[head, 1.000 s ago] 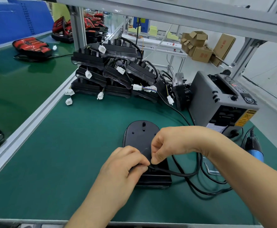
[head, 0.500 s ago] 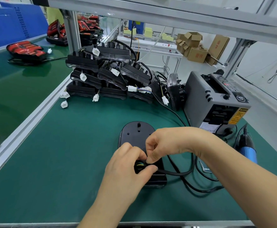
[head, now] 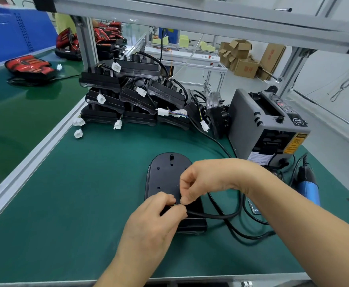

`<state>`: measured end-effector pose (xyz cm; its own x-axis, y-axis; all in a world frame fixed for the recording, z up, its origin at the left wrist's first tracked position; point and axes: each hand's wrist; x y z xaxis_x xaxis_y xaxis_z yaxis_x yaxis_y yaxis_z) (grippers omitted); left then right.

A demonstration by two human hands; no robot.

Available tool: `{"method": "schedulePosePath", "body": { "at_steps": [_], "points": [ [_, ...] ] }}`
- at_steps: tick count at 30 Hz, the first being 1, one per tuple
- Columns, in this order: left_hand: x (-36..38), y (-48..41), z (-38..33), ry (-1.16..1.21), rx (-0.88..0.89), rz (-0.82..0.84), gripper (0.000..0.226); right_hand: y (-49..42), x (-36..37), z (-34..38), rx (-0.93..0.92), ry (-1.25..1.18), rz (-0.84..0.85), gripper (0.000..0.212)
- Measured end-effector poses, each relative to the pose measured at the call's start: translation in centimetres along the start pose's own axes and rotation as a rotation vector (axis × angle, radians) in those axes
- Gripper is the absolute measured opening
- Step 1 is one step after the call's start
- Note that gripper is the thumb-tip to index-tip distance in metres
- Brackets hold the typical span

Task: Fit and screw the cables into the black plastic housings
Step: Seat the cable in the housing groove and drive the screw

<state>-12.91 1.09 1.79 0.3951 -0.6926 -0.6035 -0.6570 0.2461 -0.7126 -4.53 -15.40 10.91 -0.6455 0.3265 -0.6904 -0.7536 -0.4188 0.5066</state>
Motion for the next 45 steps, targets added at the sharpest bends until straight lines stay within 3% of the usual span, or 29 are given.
{"method": "schedulePosePath", "body": {
  "at_steps": [7,11,14,16,20,23,27,33,37,40,43,45],
  "points": [
    [0.0,-0.1,-0.1,0.041,-0.016,-0.007,0.006,0.9,0.8,0.3,0.016,-0.036,-0.073,0.02],
    [-0.1,-0.2,-0.2,0.036,-0.018,-0.014,0.005,1.9,1.3,0.1,0.098,0.103,-0.338,0.02],
    [-0.2,-0.4,-0.4,0.033,-0.021,-0.02,0.012,4.0,0.3,-2.1,0.293,0.307,-0.675,0.016],
    [-0.3,-0.4,-0.4,0.03,-0.021,-0.011,0.02,5.7,-1.0,-4.9,0.5,0.389,-0.811,0.015],
    [-0.3,-0.3,-0.2,0.032,-0.006,-0.001,0.019,7.9,-3.4,-11.4,0.842,0.418,-0.866,0.007],
    [-0.2,-0.3,-0.2,0.029,-0.008,-0.004,0.022,8.3,-4.5,-14.8,0.989,0.302,-0.758,0.029],
    [-0.2,-0.4,-0.1,0.034,-0.009,-0.008,0.022,7.5,-4.4,-16.6,1.003,0.211,-0.641,0.051],
    [-0.2,-0.3,-0.1,0.052,-0.013,0.005,0.022,7.1,-3.6,-17.3,1.009,0.156,-0.64,0.072],
    [-0.3,-0.3,-0.1,0.056,-0.013,0.009,0.022,7.4,-3.6,-16.9,0.93,0.162,-0.646,0.046],
    [-0.4,-0.4,-0.1,0.045,-0.008,0.007,0.022,8.6,-3.8,-17.5,0.912,0.023,-0.726,0.025],
    [-0.4,-0.4,-0.1,0.04,-0.003,0.0,0.022,10.7,-3.9,-17.2,0.87,-0.318,-0.885,0.032],
    [-0.4,-0.4,-0.1,0.042,-0.006,-0.001,0.023,11.8,-3.9,-16.0,0.736,-0.488,-0.99,0.034]
  ]
}}
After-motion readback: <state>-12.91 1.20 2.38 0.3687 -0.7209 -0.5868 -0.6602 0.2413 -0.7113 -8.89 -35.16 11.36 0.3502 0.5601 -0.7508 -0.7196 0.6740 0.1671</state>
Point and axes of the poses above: each hand's wrist, its own y-axis away from the middle knuckle, its own x-axis out of the palm, z = x × y, and after that the axes turned 4 degrees about -z, right-handed
